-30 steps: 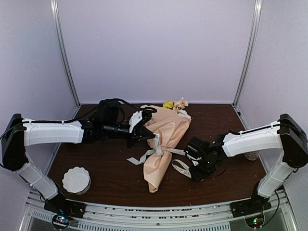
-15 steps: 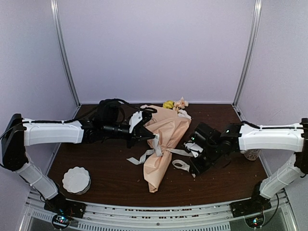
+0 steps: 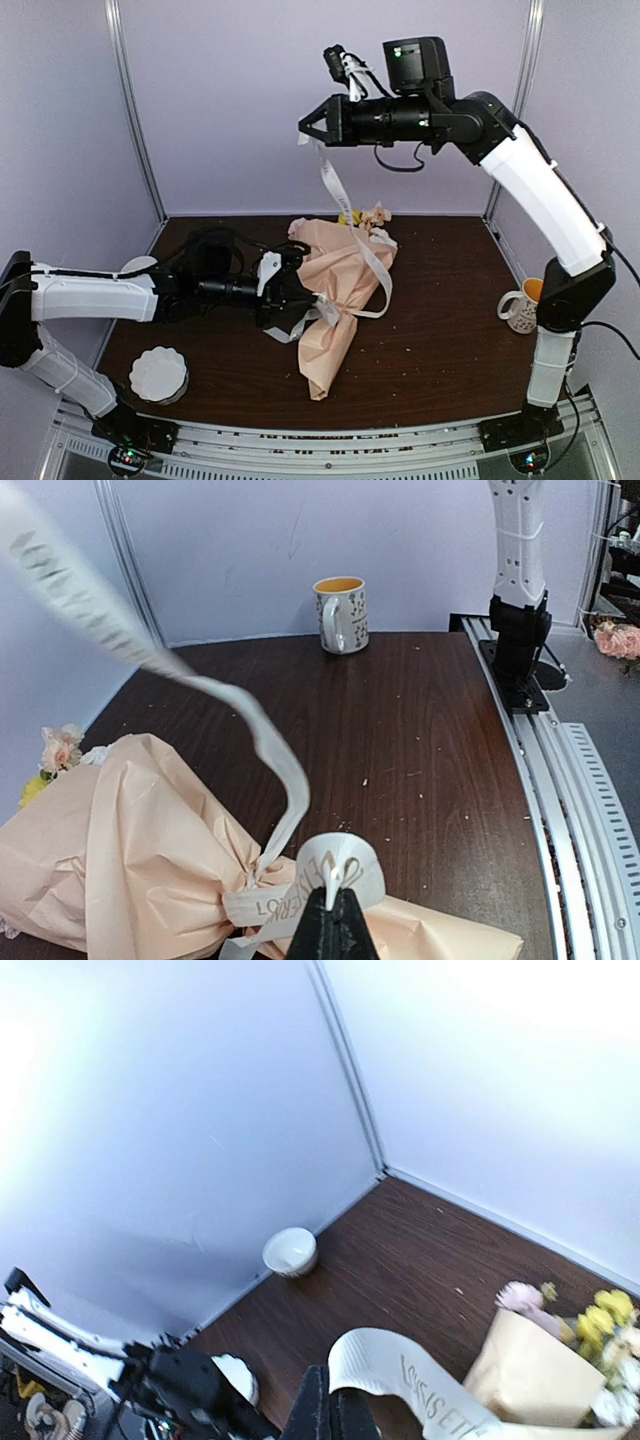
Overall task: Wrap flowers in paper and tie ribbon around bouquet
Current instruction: Cross the half-tied ribbon over the folded bouquet.
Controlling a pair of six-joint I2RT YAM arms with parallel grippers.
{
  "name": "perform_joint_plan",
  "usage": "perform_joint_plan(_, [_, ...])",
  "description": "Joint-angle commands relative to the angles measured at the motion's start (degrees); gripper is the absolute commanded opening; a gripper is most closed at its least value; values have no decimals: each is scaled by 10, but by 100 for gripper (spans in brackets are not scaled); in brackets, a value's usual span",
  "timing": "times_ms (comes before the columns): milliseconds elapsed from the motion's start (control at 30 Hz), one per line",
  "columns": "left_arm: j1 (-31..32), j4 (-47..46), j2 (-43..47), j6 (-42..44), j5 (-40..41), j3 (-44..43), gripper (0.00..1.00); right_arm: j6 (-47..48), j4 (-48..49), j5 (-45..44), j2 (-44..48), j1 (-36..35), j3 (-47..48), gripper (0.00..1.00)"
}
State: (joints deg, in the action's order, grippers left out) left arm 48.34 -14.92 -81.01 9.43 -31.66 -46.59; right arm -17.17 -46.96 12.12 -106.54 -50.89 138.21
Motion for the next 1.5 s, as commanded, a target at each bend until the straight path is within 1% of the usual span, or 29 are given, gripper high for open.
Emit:
perform_joint_plan(0, [14,-67,29,-10,9,30,0,-60,50,29,-89,-49,61,0])
perform_joint_plan(67, [16,-80,37,-13,6,43,0,-78,115,16,-90,-66,14,0])
perform_joint_plan(133, [18,-83,41,-11,2,50,0,-93,140,3,-102,-74,-2,0])
perform_joint_plan(200, [18,-81,43,-12,-1,53,0,-107,132,7,-124,-74,-1,0])
perform_joint_plan(267, [19,-81,44,-13,-3,54,0,-112,104,18,-145,-75,2,0])
perform_joint_plan(300, [19,-82,45,-14,-3,56,0,-108,86,23,-155,-76,4,5])
perform_joint_plan(367, [18,-89,46,-18,-2,58,0,-97,42,26,-176,-74,10,30])
perform_joint_plan(433, [18,-95,45,-24,-2,61,0,-80,4,28,-186,-71,11,59])
perform_joint_plan(467, [18,-99,45,-28,-2,62,0,-72,-6,35,-185,-67,6,67])
perform_joint_plan(500, [18,-99,44,-30,-3,62,0,-66,-9,44,-178,-62,-6,72])
perform_joint_plan(600, [18,-101,40,-36,-3,62,0,-50,21,62,-120,-41,-79,79])
perform_joint_plan(667, [18,-101,37,-43,-3,60,0,-27,58,74,-68,-26,-148,80])
perform_joint_plan(733, [18,-102,33,-48,-2,58,0,-4,97,107,-13,-10,-224,80])
perform_joint_plan(800, [18,-103,29,-54,-1,55,0,25,134,136,41,5,-300,76])
perform_joint_plan(867, [17,-101,24,-60,6,50,0,59,170,155,95,11,-401,67])
perform_joint_plan(967, [15,-87,16,-61,7,38,0,102,231,204,159,14,-517,52])
perform_joint_plan(1000, [14,-82,15,-60,5,34,0,109,254,220,175,14,-551,49])
perform_joint_plan(1067, [13,-79,13,-60,4,32,0,118,296,246,200,14,-608,47])
perform_joint_plan(1100, [12,-81,13,-61,5,32,0,124,309,247,207,14,-630,46])
perform_joint_plan(1200, [10,-80,11,-63,4,29,0,131,335,251,213,13,-662,51])
perform_joint_plan(1333, [10,-73,3,-64,-1,21,0,126,356,258,187,7,-670,52])
perform_joint_plan(1400, [9,-69,0,-63,-3,17,0,125,355,259,175,6,-673,50])
perform_joint_plan(1467, [8,-68,-1,-63,-3,16,0,121,361,264,169,5,-681,45])
